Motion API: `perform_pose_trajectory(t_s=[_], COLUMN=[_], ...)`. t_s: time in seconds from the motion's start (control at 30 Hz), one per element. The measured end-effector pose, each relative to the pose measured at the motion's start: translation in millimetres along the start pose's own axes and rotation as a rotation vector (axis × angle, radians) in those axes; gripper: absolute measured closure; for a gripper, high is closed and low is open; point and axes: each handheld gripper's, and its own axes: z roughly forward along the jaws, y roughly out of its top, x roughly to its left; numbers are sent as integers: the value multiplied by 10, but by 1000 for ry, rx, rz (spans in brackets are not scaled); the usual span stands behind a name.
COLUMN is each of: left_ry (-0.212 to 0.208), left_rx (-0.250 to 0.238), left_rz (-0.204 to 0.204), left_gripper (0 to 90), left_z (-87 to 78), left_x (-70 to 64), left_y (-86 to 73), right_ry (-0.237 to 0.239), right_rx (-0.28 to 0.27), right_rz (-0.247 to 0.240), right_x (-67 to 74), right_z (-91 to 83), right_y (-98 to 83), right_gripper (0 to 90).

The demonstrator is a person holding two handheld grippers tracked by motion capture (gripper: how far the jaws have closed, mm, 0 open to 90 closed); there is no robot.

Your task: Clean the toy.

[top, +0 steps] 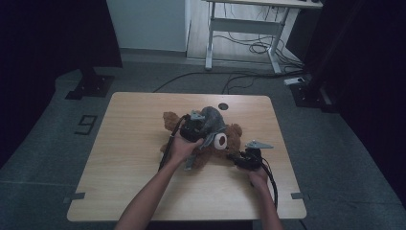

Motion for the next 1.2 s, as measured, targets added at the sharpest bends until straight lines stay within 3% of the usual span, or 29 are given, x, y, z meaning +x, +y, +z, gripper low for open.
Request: perform_pose_trajectory(t_s=[0.03,0.13,0.23,0.47,0.5,0.53,0.57,0.6,0.63,0.67,0.7,0.73,0.77,0.8,0.83,0.87,1.0,1.07,1.17,1.2], left_ry=[33,46,58,140,139,139,121,121,93,93,50,50,18,18,-16,-16,-72,-78,-73,-73], left_rx=[3,8,-3,1,-3,-3,-20,-20,-32,-32,-33,-33,-35,-35,-31,-31,-12,12,93,93], left_rz=[16,5,-33,-103,-140,-140,-158,-158,-141,-141,-88,-88,-51,-51,-33,-33,10,36,78,78], left_gripper=[778,778,777,779,780,780,781,782,781,781,781,781,781,781,781,780,780,780,777,776], left_z=[-106,-193,-293,-507,-549,-549,-576,-576,-576,-576,-540,-540,-459,-459,-363,-363,-73,72,395,395], left_x=[52,145,292,662,727,727,695,695,562,562,369,369,185,185,41,41,-272,-380,-485,-485], left_y=[-9,-37,-107,-329,-365,-365,-322,-322,-203,-203,-40,-40,100,100,206,206,426,473,422,422], right_ry=[4,3,0,2,4,4,4,4,6,6,4,4,2,2,1,1,1,2,2,2], right_rx=[0,1,-1,-1,1,1,2,2,4,4,2,2,3,3,1,1,1,-1,2,2], right_rz=[3,0,-5,-4,-2,-2,-1,-1,8,8,3,3,-1,-1,0,0,-2,0,0,0], right_x=[-8,-4,2,4,0,0,-2,-2,-9,-9,-7,-7,-5,-5,-3,-3,1,0,-2,-2], right_z=[0,-1,0,0,0,0,1,1,0,0,2,2,-1,-1,1,1,-2,-2,-2,-2], right_y=[0,1,-1,-1,0,0,1,1,3,3,1,1,-1,-1,-3,-3,-6,-8,-7,-7], right_gripper=[614,614,614,615,615,615,615,615,615,615,615,615,615,615,615,615,614,614,614,614])
